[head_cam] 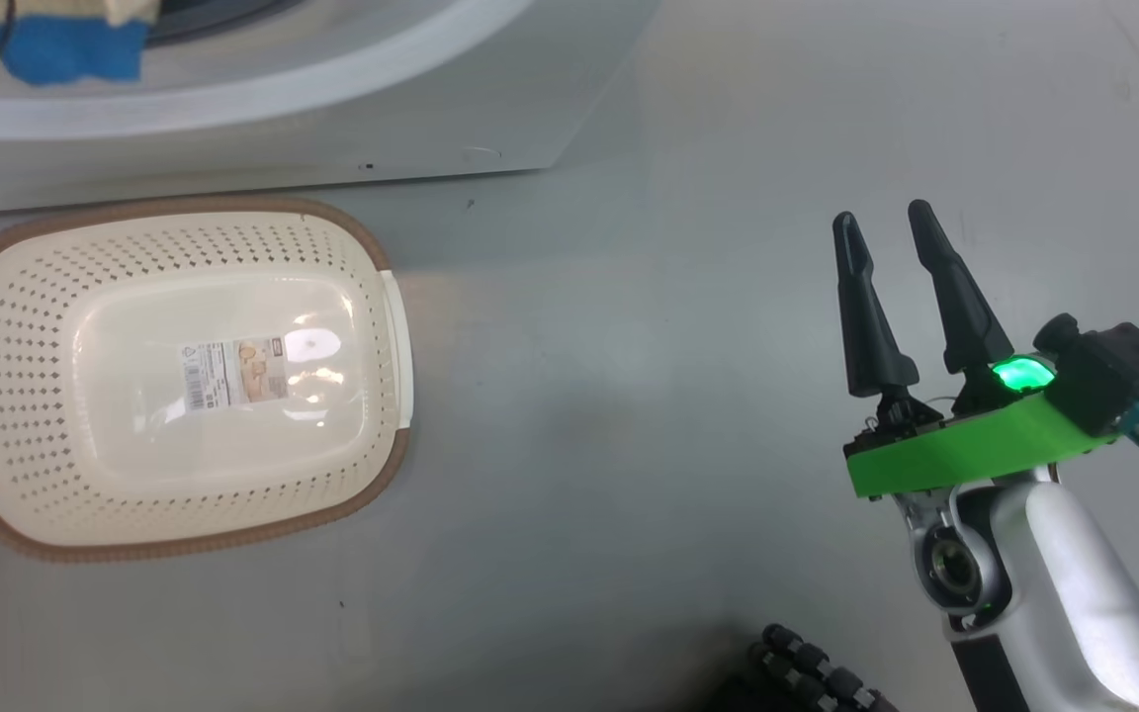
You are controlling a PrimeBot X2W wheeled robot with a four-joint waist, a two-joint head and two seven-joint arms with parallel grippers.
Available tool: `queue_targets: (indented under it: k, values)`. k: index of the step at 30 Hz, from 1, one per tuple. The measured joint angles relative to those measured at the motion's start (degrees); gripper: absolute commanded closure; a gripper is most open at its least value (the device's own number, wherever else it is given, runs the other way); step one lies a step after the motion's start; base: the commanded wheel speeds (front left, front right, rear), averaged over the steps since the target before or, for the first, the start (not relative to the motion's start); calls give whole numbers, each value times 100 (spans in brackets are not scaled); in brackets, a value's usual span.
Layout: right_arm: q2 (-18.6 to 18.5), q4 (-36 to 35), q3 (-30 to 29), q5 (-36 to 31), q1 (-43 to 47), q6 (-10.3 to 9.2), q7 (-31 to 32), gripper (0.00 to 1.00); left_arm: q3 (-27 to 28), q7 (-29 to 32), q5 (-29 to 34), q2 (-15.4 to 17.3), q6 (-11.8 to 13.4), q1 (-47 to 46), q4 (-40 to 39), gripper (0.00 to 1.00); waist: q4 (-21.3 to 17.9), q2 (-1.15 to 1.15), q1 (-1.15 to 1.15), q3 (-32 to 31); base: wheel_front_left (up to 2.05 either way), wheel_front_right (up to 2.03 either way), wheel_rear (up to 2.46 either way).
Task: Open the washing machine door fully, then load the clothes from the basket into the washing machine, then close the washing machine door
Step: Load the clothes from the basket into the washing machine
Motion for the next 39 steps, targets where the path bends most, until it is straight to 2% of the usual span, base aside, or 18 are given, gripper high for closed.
queue_targets:
  k: [3,8,13,19,20,21,22,23,33,39]
  values:
    - [2,-18,3,43,-1,0,0,0,560,-43,443,18,0,-94,-364,100,-38,0,0,68,0,0,0]
    - [4,-24,63,108,-8,0,0,0,996,-44,900,-37,0,154,-515,100,-82,0,0,132,0,0,0]
    - [8,-34,119,158,-13,0,0,0,871,-46,976,-119,0,503,-208,100,-118,0,0,172,0,0,0]
    - [10,-33,121,209,-13,0,0,0,324,-47,693,-160,0,520,355,100,-123,0,0,192,0,0,0]
    - [10,-33,121,209,-13,0,0,0,210,-34,617,-175,0,519,493,88,-122,0,0,188,0,0,0]
    - [10,-33,124,210,-13,0,0,0,113,7,569,-185,-1,515,627,58,-119,0,0,182,0,0,0]
    - [10,-33,126,210,-13,0,0,0,27,59,508,-193,-1,496,749,17,-118,0,0,177,0,0,0]
    - [10,-33,129,212,-13,0,0,0,-54,115,445,-198,-1,460,844,0,-115,0,0,173,0,0,0]
    - [10,-30,107,249,-15,0,0,0,-645,54,-133,-216,-1,230,1053,0,-48,0,0,89,0,0,0]
    - [11,-25,46,242,-15,0,0,0,-781,1,-471,-267,-1,266,969,0,36,0,0,6,0,0,0]
